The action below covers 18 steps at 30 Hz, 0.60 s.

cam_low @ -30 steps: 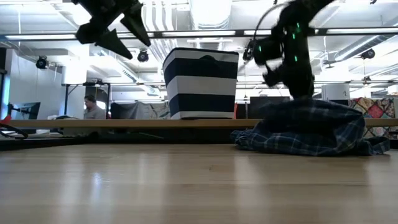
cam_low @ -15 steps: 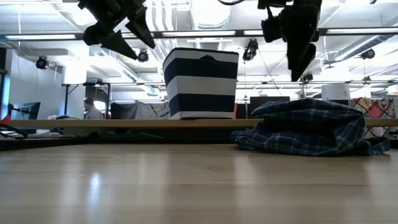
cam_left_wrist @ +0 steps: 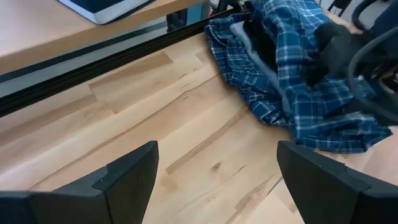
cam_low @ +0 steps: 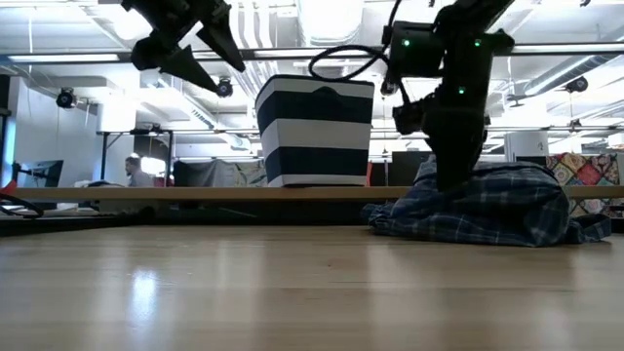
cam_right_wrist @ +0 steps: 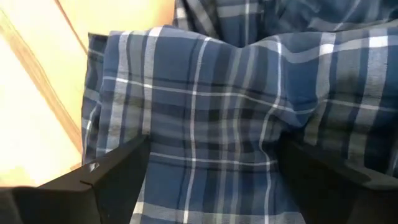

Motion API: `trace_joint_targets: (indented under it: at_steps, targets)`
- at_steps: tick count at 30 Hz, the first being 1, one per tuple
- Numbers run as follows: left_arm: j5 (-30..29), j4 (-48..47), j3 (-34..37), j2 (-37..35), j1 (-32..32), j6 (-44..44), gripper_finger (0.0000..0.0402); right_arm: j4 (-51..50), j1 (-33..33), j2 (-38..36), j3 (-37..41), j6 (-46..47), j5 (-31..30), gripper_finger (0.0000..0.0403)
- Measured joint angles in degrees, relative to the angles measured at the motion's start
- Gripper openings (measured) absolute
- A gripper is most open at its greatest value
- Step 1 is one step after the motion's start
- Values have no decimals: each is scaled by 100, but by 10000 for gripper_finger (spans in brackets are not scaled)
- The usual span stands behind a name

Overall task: Fold Laundry from Bin
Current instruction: Stack the blue patterned long sleeve on the black boxer short

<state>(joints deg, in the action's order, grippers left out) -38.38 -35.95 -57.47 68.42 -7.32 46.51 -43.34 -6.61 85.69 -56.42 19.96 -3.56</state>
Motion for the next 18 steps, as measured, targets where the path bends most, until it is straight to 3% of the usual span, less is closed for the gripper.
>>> trace_joint_targets:
  at_steps: [4,12,18]
  targets:
    - [-140,1,-104,-64,-19,-101,310,-330,-2,105,-342,-153,82,340]
    - [-774,-3,-216,-269,-8,-566,310,-2488,-52,-483,-2171,-456,-14,339]
    - [-907,15,-477,-439,-4,-1110,310,-2862,-1231,-1104,-2233,-535,-448,316]
